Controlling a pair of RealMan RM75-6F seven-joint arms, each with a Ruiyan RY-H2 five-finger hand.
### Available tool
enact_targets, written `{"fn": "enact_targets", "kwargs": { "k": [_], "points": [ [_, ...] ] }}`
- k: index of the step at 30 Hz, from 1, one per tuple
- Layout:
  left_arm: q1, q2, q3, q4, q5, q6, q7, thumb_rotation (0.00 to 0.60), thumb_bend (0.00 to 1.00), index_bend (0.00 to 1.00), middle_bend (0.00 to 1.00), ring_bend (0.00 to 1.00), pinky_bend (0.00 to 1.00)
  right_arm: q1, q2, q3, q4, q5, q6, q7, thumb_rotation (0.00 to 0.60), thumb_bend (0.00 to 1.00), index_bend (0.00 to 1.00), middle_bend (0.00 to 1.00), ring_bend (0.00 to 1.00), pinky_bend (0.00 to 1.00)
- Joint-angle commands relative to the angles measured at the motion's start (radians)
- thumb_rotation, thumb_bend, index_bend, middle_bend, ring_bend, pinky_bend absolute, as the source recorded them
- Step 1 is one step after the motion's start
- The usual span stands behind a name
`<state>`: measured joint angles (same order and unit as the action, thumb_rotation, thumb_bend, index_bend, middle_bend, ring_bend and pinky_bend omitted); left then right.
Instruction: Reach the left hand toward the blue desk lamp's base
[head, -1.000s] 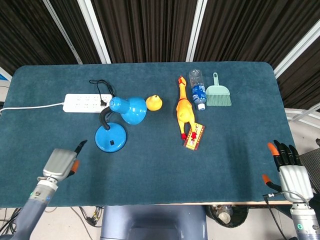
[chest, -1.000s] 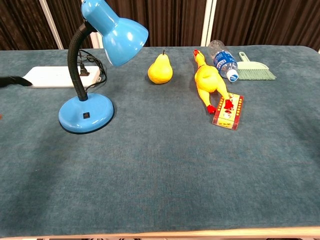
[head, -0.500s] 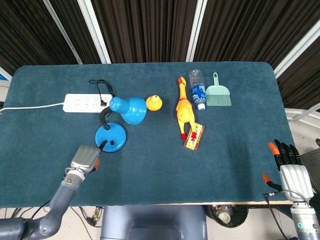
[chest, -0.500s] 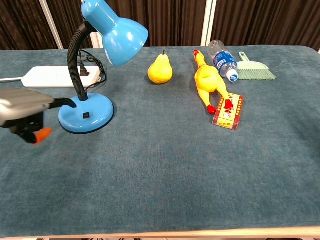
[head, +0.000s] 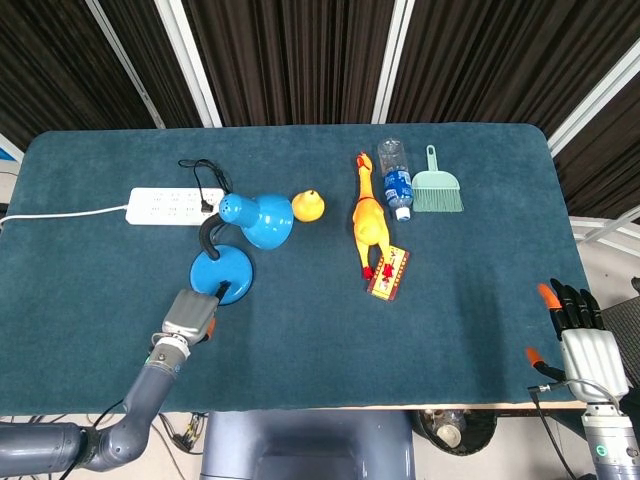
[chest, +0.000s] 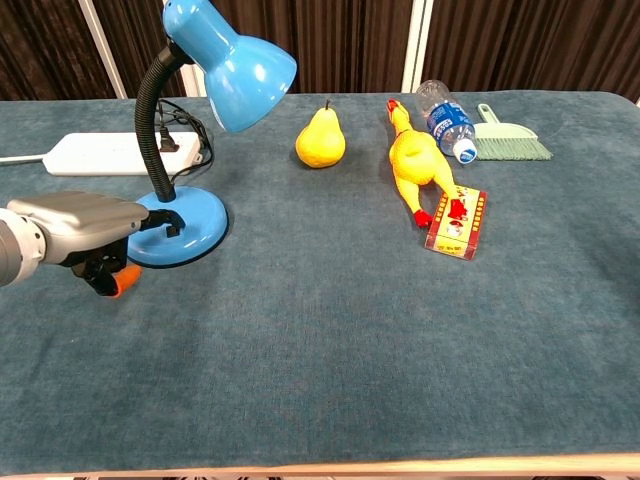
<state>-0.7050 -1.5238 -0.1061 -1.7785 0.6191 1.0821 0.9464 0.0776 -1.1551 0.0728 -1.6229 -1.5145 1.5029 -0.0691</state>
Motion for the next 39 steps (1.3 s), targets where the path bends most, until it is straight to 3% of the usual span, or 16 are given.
{"fn": "enact_targets", "kwargs": {
  "k": [1, 13, 39],
  "points": [
    [-0.001, 0.0, 0.013, -0.006, 0.009, 0.009, -0.011, 0.6, 0.59, 0.07, 0.97, 0.98, 1.0, 0.0, 0.0, -0.001, 0.0, -0.001, 0.0, 0.0, 0.6, 0.29, 0.0, 0.0, 0.0, 0.01],
    [-0.003, 0.021, 0.042, -0.031, 0.05, 0.042, -0.053, 0.6, 0.59, 0.07, 0.97, 0.98, 1.0, 0.0, 0.0, -0.001, 0.001, -0.004, 0.002, 0.002, 0.6, 0.29, 0.0, 0.0, 0.0, 0.01],
    [-0.025, 0.005, 0.09, -0.001, 0.017, 0.04, -0.077, 0.6, 0.6, 0.08, 0.97, 0.98, 1.0, 0.0, 0.0, 0.001, -0.001, 0.001, 0.002, 0.008, 0.6, 0.29, 0.0, 0.0, 0.0, 0.01]
  ]
}}
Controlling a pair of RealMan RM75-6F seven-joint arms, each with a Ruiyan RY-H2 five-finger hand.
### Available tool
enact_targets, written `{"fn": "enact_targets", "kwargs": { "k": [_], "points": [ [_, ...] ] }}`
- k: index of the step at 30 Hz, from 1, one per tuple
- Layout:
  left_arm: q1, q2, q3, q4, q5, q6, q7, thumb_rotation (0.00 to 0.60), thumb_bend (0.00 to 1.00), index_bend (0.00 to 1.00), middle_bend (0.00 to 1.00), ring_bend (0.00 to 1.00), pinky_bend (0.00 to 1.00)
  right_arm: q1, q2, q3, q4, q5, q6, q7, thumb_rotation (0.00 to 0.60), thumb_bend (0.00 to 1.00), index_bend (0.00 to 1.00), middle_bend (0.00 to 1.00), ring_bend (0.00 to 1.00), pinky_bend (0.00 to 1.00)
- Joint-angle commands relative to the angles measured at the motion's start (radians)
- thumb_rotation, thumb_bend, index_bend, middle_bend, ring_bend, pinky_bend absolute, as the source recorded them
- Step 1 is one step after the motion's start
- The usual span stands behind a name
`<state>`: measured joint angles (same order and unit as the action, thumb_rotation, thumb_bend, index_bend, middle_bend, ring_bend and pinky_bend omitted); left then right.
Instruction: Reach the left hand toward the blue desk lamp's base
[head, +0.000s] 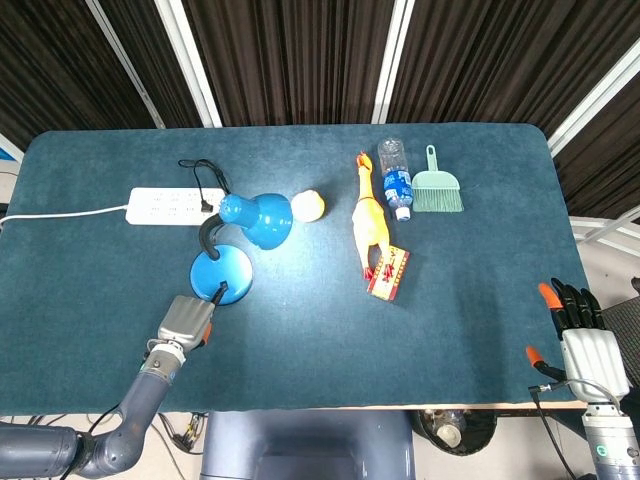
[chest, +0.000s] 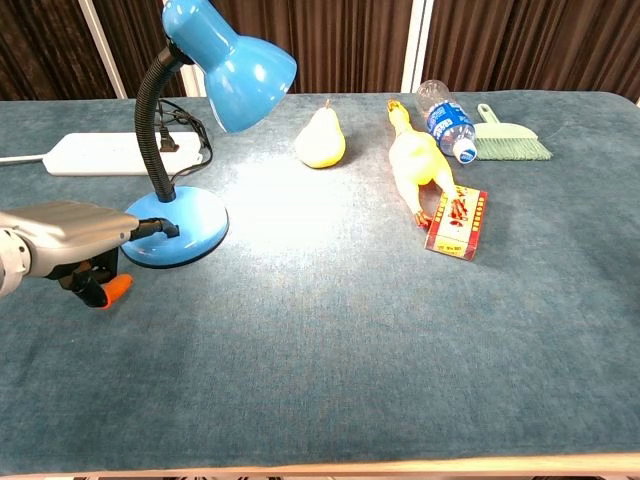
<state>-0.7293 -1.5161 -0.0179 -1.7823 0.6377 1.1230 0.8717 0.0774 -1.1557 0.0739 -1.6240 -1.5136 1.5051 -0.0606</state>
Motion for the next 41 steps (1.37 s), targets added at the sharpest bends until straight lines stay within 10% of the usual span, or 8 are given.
{"fn": "enact_targets", "kwargs": {
  "k": [1, 12, 15, 18, 22, 33, 41],
  "points": [
    [-0.001, -0.004, 0.003, 0.003, -0.003, -0.001, -0.005, 0.6, 0.6, 0.08, 0.97, 0.98, 1.0, 0.0, 0.0, 0.0, 0.0, -0.001, 0.0, 0.0, 0.6, 0.29, 0.0, 0.0, 0.0, 0.01],
    [0.01, 0.002, -0.009, -0.009, 0.084, 0.034, -0.068, 0.6, 0.54, 0.07, 0.91, 0.93, 0.98, 0.0, 0.0, 0.0, -0.001, 0.001, 0.001, 0.002, 0.6, 0.29, 0.0, 0.0, 0.0, 0.01],
    [0.021, 0.022, -0.026, -0.016, 0.179, 0.079, -0.109, 0.6, 0.38, 0.03, 0.68, 0.73, 0.85, 0.0, 0.001, 0.001, 0.0, 0.0, 0.002, 0.003, 0.6, 0.29, 0.0, 0.0, 0.0, 0.01],
    [0.042, 0.061, -0.014, -0.04, 0.295, 0.147, -0.12, 0.6, 0.24, 0.0, 0.27, 0.34, 0.51, -0.001, 0.001, 0.0, 0.0, 0.0, 0.002, 0.004, 0.6, 0.29, 0.0, 0.0, 0.0, 0.01],
    [0.092, 0.132, 0.039, -0.074, 0.423, 0.209, -0.157, 0.6, 0.13, 0.0, 0.01, 0.05, 0.19, -0.001, 0.001, -0.001, 0.0, -0.001, 0.0, 0.0, 0.6, 0.29, 0.0, 0.0, 0.0, 0.01],
    [0.317, 0.244, 0.203, 0.014, 0.682, 0.403, -0.409, 0.6, 0.07, 0.0, 0.0, 0.0, 0.03, -0.002, -0.001, -0.005, -0.003, -0.005, 0.003, -0.024, 0.6, 0.29, 0.0, 0.0, 0.0, 0.01],
    [0.376, 0.255, 0.186, 0.087, 0.73, 0.42, -0.541, 0.6, 0.07, 0.0, 0.0, 0.0, 0.03, -0.002, -0.004, -0.007, -0.003, -0.011, 0.005, -0.033, 0.6, 0.29, 0.0, 0.0, 0.0, 0.01]
  ]
}}
